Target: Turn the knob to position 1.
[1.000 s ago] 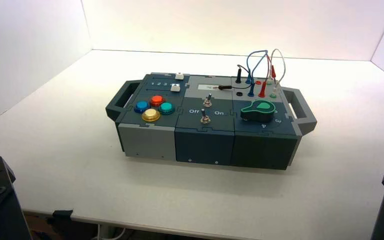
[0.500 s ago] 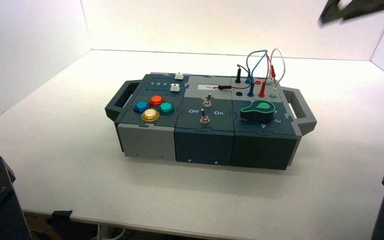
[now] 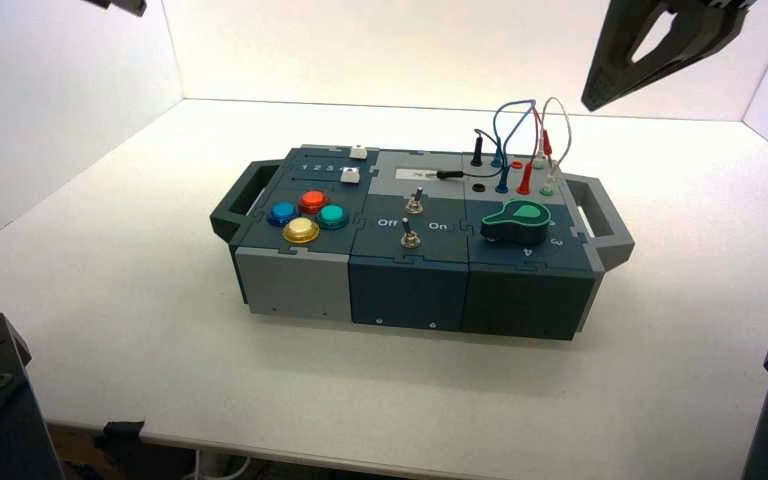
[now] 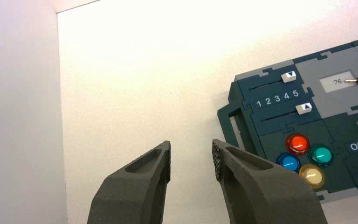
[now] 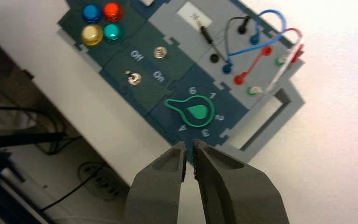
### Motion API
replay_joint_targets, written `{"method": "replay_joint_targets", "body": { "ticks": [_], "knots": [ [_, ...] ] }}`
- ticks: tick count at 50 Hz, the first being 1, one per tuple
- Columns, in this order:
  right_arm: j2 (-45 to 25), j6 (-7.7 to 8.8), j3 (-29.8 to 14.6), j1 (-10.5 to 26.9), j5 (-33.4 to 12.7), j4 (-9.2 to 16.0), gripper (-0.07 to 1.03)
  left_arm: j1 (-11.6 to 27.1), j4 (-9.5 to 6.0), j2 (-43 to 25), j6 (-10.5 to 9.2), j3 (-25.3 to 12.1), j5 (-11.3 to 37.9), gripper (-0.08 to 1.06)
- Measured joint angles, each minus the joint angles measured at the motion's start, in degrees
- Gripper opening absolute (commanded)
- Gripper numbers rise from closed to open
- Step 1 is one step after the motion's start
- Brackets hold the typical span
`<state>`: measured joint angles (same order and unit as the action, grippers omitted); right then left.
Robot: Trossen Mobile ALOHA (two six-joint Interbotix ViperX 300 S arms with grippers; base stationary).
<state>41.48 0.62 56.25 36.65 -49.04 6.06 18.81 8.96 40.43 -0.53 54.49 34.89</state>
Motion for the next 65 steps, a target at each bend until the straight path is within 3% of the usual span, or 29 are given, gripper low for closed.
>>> {"method": "replay_joint_targets", "body": {
  "ticks": [8, 18, 32, 65],
  "knots": [
    [-4.1, 0.09, -0.5, 0.2, -0.4, 0.6, 0.06, 2.1, -0.09, -2.2, 0.62, -2.8, 1.8, 0.49],
    [-12.0, 0.0, -1.6, 4.6, 0.4, 1.7, 0.06, 7.5, -0.09, -4.1, 2.55, -5.8, 2.6, 0.49],
    [-23.1, 0.18, -4.7, 7.9, 2.6, 1.9, 0.06, 7.5, -0.09, -5.8, 3.87, -6.0, 2.6, 0.49],
    [-37.0, 0.18, -7.9, 8.0, 9.4, 1.9, -0.02, 7.4, -0.09, -5.1, 3.96, -6.0, 1.2, 0.49]
  ]
}}
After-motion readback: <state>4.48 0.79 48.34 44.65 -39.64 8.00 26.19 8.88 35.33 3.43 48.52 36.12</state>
